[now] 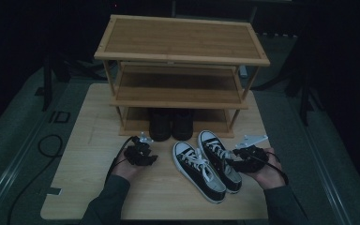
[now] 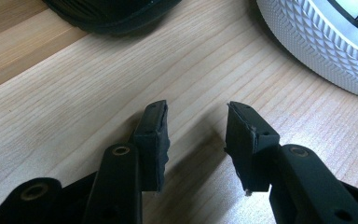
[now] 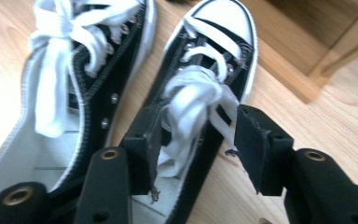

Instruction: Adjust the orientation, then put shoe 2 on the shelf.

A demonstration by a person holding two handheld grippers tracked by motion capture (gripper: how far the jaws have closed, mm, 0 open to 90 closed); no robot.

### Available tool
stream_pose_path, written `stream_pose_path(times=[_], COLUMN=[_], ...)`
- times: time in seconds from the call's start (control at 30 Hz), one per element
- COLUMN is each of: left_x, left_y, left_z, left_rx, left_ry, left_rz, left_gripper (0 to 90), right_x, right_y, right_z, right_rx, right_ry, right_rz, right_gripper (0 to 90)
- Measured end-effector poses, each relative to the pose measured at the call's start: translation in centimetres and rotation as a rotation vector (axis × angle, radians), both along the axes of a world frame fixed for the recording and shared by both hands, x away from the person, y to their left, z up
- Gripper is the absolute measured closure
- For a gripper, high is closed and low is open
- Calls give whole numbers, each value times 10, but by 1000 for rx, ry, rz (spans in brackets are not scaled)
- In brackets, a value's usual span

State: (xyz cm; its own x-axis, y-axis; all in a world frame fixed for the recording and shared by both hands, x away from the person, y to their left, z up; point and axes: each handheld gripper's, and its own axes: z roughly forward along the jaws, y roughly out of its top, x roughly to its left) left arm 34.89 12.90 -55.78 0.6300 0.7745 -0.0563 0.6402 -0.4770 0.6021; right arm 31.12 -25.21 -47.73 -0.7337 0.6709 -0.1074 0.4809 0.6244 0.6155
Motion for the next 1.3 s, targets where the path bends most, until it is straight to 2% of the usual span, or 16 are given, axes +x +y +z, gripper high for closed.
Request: stream_pose_path(times=[0.17, 0.6, 0.7, 0.83, 0.93, 1.03, 1.23, 1.3], left_x=[0, 0, 0, -1, -1, -1, 0, 0], left_y=[0, 0, 0, 0, 0, 0, 0, -1], left_z=[0, 0, -1, 0, 0, 0, 0, 0], left_rx=[-1, -6, -5, 2, 1, -1, 0, 1], left_ry=[-1, -3, -4, -5, -4, -4, -4, -5], left_rz=[-1, -1, -1, 0, 0, 0, -1, -1], left_gripper=[590, 590, 590, 588, 586, 586, 586, 584], right_x=[-1, -7, -11, -16, -16, -15, -13, -13], right_y=[2, 8, 9, 12, 13, 14, 17, 16], right_z=[0, 7, 9, 13, 12, 8, -8, -10], right_rx=[24, 43, 49, 56, 51, 48, 30, 48], right_ry=[16, 1, -22, -25, -5, 16, 75, 82], right_rz=[26, 54, 69, 98, 116, 113, 85, 72], right_gripper=[476, 469, 485, 524, 572, 578, 475, 446])
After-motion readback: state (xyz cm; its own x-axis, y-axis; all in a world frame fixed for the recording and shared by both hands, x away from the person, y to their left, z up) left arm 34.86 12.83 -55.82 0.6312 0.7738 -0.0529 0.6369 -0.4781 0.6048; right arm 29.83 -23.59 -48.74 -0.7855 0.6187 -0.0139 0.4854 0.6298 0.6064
